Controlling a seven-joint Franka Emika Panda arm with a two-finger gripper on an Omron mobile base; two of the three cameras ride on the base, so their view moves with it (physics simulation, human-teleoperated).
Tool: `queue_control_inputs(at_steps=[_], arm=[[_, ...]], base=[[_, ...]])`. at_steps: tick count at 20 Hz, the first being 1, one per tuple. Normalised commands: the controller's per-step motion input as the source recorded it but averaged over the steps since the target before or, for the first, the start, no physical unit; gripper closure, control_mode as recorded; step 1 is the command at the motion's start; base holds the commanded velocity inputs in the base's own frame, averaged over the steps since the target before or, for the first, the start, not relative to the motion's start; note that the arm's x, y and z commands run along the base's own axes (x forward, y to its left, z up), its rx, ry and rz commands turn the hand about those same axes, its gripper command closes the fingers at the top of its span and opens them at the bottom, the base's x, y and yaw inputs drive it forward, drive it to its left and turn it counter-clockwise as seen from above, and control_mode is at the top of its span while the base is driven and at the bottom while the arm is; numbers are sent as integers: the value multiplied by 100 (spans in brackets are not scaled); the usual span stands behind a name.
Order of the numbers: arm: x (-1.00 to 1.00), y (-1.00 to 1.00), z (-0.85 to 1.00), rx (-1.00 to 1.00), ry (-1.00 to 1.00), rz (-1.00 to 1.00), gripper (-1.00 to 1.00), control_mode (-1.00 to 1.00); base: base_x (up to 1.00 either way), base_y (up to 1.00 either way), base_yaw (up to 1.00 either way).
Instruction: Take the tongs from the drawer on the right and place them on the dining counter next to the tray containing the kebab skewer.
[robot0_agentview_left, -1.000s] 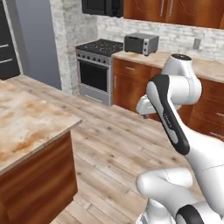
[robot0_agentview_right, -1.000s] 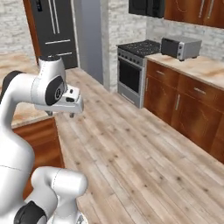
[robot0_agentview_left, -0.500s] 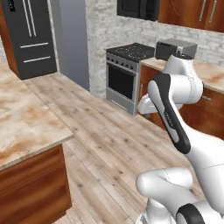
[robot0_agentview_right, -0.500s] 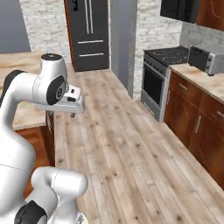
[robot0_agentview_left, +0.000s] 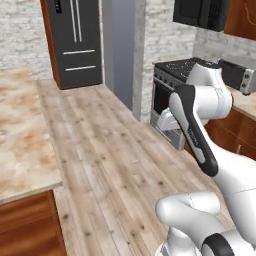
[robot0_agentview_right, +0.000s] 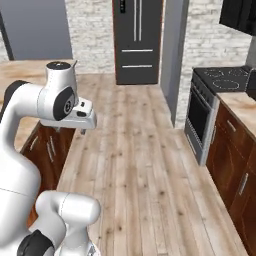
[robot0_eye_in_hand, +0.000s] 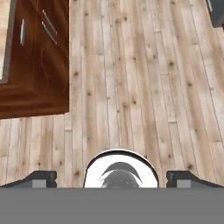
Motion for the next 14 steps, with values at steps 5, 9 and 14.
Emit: queue_control_inputs(at_steps=[5, 9, 14], arm=[[0, 0, 0, 0, 0, 0, -100, 100], [0, 0, 0, 0, 0, 0, -100, 100], [0, 0, 0, 0, 0, 0, -100, 100]], base=[[100, -53, 41], [99, -48, 41], [47, -8, 33]])
